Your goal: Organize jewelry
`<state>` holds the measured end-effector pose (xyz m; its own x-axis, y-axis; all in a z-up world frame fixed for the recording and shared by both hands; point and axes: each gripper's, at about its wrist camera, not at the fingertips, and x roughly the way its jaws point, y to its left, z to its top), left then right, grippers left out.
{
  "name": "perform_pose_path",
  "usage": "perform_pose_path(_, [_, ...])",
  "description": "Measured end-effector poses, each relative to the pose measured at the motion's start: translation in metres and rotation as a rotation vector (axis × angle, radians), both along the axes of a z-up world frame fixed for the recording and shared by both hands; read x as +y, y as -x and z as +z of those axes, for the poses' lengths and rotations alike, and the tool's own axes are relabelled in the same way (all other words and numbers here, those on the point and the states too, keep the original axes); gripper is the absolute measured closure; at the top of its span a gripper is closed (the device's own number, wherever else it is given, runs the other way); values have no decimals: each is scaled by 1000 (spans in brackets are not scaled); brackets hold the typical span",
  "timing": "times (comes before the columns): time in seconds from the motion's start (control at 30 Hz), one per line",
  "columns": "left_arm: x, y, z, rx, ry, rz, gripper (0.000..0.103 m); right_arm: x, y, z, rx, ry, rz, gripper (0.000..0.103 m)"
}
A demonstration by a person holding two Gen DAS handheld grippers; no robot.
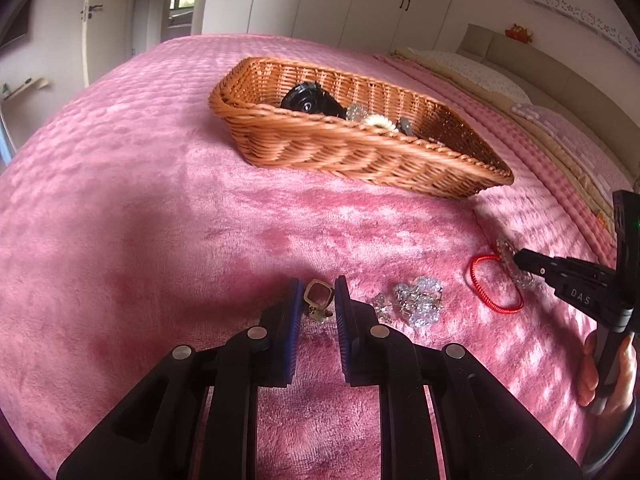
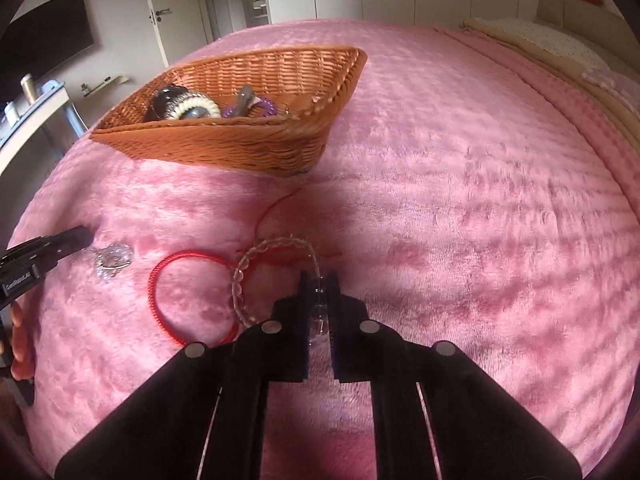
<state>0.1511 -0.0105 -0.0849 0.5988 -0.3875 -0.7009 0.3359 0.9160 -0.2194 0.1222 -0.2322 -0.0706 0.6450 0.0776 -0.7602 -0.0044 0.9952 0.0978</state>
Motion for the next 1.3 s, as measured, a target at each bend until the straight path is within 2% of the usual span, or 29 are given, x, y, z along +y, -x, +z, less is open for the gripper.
perform_pose_path(0.07, [2, 3, 3, -17, 15, 5, 89, -3, 7, 8, -36, -20, 1, 97])
perform_pose_path(0.1, [4, 4, 5, -27, 23, 5, 103, -5, 11, 13, -54, -39, -1, 97])
perform_pose_path(0.3, [18, 17, 22, -100, 146, -19, 103, 2, 20, 42, -124, -115, 33, 97])
perform_pose_path(0.47, [25, 21, 28, -111, 223, -32, 103, 20, 29, 68, -177, -111, 67, 97])
perform_pose_path(0.63, [27, 24, 34, -129, 241, -33, 103, 23, 36, 78, -197, -131, 78, 97])
perform_pose_path(0.8, [23, 31, 60, -166, 212, -36, 103, 28, 36, 104, -232, -126, 95, 97])
perform_pose_path(0.97, [8, 20, 109, -228, 147, -44, 103, 37, 12, 133, -274, -77, 111, 97])
perform_pose_path(1.1, [-13, -6, 139, -269, 163, -61, 103, 41, -23, 142, -271, -63, 121, 97])
perform_pose_path(1.2, [-33, -34, 139, -263, 173, -69, 103, 42, -59, 138, -260, -54, 124, 97])
perform_pose_path(1.3, [-51, -66, 125, -232, 178, -71, 103, 40, -95, 126, -234, -59, 119, 97])
